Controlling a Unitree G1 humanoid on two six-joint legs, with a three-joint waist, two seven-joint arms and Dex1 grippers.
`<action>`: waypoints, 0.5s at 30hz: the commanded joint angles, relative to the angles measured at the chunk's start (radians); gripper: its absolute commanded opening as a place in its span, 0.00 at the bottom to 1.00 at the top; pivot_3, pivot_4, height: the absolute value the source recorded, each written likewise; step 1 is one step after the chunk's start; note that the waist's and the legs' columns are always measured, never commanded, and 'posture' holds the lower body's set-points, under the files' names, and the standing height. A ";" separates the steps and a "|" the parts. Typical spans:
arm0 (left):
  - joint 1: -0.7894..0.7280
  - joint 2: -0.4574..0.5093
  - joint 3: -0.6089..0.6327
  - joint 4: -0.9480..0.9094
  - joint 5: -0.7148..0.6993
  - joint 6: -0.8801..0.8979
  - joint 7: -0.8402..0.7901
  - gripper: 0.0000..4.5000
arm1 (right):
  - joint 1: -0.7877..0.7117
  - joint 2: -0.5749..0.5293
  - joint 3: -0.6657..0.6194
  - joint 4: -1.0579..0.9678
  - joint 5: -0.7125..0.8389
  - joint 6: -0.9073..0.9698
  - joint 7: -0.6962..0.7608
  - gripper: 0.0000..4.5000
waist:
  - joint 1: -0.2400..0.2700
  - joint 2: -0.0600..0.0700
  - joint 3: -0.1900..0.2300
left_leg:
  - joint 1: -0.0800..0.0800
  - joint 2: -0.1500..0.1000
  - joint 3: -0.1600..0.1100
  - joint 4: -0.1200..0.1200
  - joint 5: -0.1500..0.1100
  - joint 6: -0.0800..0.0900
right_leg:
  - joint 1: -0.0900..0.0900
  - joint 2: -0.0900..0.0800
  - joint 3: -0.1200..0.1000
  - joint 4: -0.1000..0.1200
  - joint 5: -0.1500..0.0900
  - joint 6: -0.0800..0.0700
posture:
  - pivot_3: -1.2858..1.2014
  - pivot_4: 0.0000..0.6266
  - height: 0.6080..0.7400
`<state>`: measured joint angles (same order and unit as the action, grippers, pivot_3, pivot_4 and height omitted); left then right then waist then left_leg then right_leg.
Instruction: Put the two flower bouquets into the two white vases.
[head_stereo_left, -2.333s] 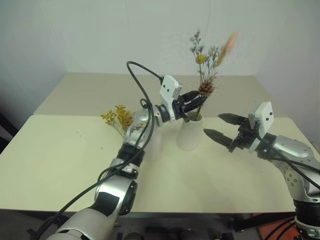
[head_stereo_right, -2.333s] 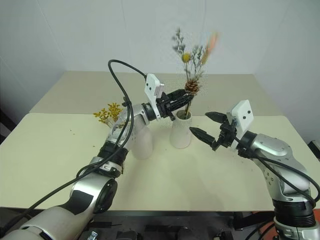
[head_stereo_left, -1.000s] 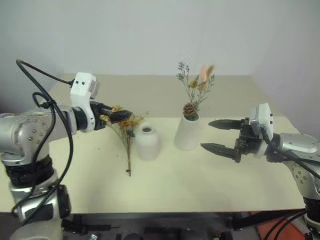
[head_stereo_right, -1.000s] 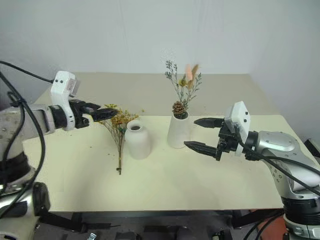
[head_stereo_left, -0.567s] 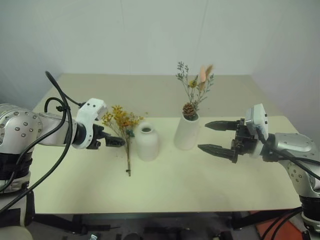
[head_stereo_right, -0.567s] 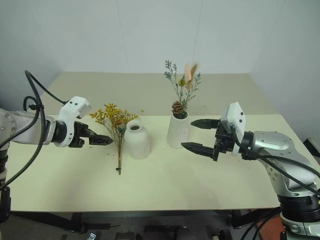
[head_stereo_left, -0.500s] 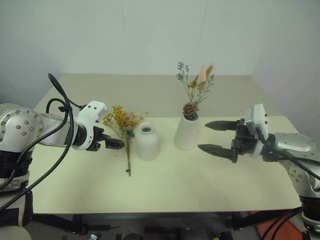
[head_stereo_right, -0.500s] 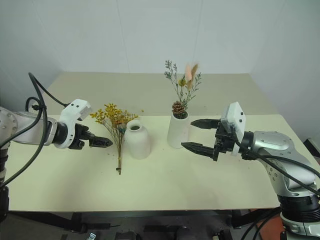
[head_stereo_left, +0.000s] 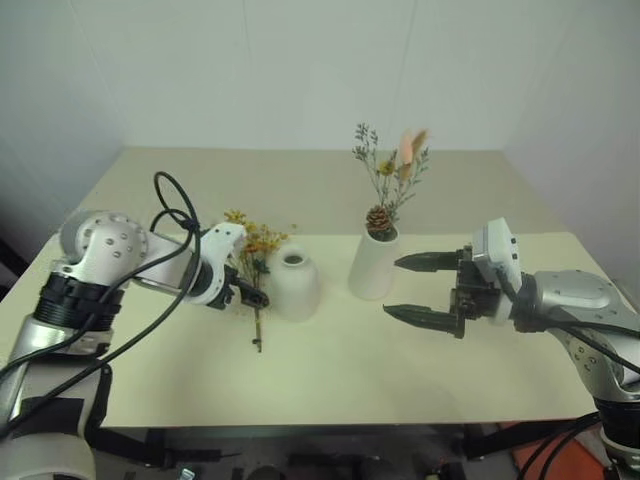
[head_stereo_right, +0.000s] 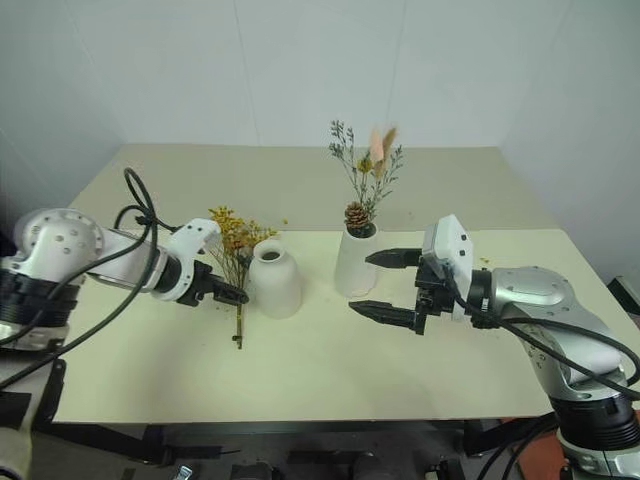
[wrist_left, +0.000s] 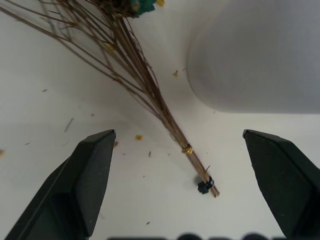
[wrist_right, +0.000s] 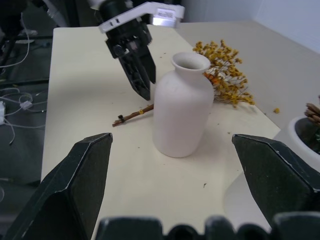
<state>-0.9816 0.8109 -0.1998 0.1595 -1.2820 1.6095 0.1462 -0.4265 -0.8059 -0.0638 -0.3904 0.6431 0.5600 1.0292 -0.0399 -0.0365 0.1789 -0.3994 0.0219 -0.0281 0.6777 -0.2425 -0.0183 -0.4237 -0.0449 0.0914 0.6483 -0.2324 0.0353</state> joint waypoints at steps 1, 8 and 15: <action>-0.007 -0.014 -0.005 0.002 0.052 0.005 0.004 1.00 | -0.020 -0.021 0.008 -0.041 0.004 0.009 0.018 1.00 | -0.002 0.000 0.000 | 0.000 0.000 0.000 0.000 0.000 0.000 | 0.000 0.000 0.000 0.000 0.000 0.000 | 0.52 0.24 1.00; 0.006 -0.034 -0.003 0.030 0.112 0.005 -0.015 1.00 | -0.035 -0.019 0.026 -0.036 -0.006 0.003 0.023 1.00 | -0.001 0.000 0.000 | 0.000 0.000 0.000 0.000 0.000 0.000 | 0.000 0.000 0.000 0.000 0.000 0.000 | 0.52 0.24 1.00; 0.009 -0.106 0.011 0.089 0.213 0.005 -0.019 1.00 | -0.048 -0.011 0.036 -0.041 0.000 0.013 0.012 1.00 | 0.001 0.000 0.000 | 0.000 -0.001 0.000 0.000 0.000 0.000 | 0.000 0.000 0.000 0.000 0.000 0.000 | 0.52 0.24 1.00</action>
<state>-0.9684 0.7236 -0.2145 0.2353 -1.0968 1.6095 0.1320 -0.4537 -0.8142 -0.0131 -0.4007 0.6352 0.5711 1.0420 -0.0390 -0.0365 0.1789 -0.3995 0.0209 -0.0284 0.6779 -0.2425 -0.0183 -0.4236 -0.0454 0.0916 0.6483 -0.2325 0.0353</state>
